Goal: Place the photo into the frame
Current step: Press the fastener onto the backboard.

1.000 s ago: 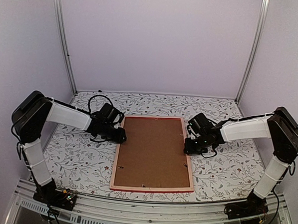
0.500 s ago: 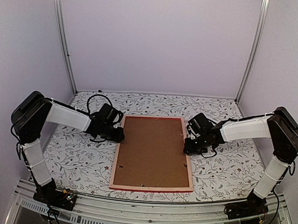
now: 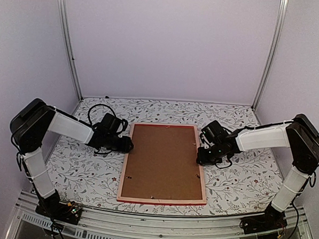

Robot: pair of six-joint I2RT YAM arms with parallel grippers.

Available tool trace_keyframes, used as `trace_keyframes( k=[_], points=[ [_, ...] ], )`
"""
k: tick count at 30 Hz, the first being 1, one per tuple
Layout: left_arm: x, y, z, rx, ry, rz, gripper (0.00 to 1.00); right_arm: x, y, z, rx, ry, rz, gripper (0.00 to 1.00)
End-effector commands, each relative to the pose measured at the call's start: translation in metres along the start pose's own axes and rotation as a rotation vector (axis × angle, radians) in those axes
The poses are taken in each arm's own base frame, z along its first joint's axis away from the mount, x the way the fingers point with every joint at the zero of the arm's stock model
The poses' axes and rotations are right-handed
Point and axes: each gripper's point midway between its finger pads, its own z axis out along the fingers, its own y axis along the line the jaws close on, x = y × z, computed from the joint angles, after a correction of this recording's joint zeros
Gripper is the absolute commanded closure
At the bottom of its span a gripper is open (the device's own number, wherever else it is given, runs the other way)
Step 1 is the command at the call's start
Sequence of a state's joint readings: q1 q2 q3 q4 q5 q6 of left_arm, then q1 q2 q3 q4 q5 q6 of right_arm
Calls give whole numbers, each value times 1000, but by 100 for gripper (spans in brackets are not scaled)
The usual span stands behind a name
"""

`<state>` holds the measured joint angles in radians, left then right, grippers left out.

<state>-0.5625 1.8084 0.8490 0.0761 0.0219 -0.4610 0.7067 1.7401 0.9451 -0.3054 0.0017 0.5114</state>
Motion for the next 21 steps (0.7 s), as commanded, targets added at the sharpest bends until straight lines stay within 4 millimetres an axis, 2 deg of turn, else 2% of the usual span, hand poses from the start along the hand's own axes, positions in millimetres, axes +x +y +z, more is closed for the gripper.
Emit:
trace_keyframes(
  k=[1,6,8,10,15,21],
  points=[
    [43,19,1,-40,140,-28,51,15,2,8,-2,59,-42,78],
    [41,21,-2,-44,133,-35,51,17,2,10,-3,64,-42,78],
    [35,16,-1,-8,109,-38,51,17,1,10,-2,67,-43,78],
    [38,16,0,7,119,-48,50,18,1,11,-1,69,-45,78],
    [41,21,0,4,121,-69,50,18,1,11,-1,71,-45,78],
    [41,30,3,-32,126,-78,54,19,1,11,1,77,-45,78]
  ],
)
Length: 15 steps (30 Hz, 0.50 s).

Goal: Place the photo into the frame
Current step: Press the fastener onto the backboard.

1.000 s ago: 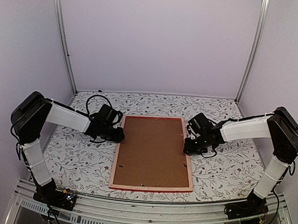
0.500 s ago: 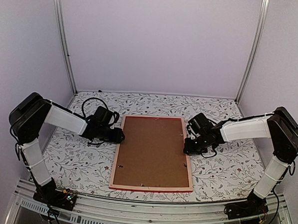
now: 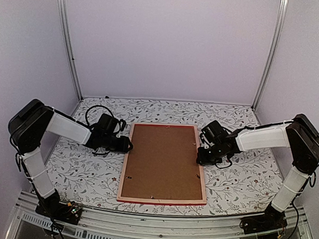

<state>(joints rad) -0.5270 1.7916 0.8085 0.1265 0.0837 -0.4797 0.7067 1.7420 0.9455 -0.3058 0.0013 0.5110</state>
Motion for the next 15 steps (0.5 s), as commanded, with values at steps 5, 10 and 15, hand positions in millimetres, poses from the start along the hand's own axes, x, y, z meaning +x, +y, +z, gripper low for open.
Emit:
trace_keyframes(
  k=[5,10,15],
  points=[
    [39,32,3,-120,130,-10,57,19,0,11,4,74,-44,78],
    [47,40,1,-187,153,25,57,21,0,14,5,82,-44,78],
    [47,45,-3,-239,144,57,62,21,-1,14,7,83,-45,78]
  ],
)
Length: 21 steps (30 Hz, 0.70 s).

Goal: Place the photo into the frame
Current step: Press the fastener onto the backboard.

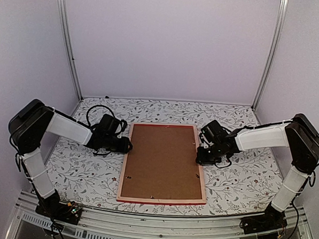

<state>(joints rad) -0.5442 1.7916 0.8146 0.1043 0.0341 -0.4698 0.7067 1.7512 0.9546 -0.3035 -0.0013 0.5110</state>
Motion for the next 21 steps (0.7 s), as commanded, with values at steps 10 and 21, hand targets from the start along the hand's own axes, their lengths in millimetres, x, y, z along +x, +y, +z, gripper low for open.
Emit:
trace_keyframes(
  k=[10,21],
  points=[
    [46,43,-2,-193,126,32,81,24,-6,13,23,85,-46,78],
    [34,50,-6,-259,72,95,92,20,-10,9,36,75,-48,79]
  ],
)
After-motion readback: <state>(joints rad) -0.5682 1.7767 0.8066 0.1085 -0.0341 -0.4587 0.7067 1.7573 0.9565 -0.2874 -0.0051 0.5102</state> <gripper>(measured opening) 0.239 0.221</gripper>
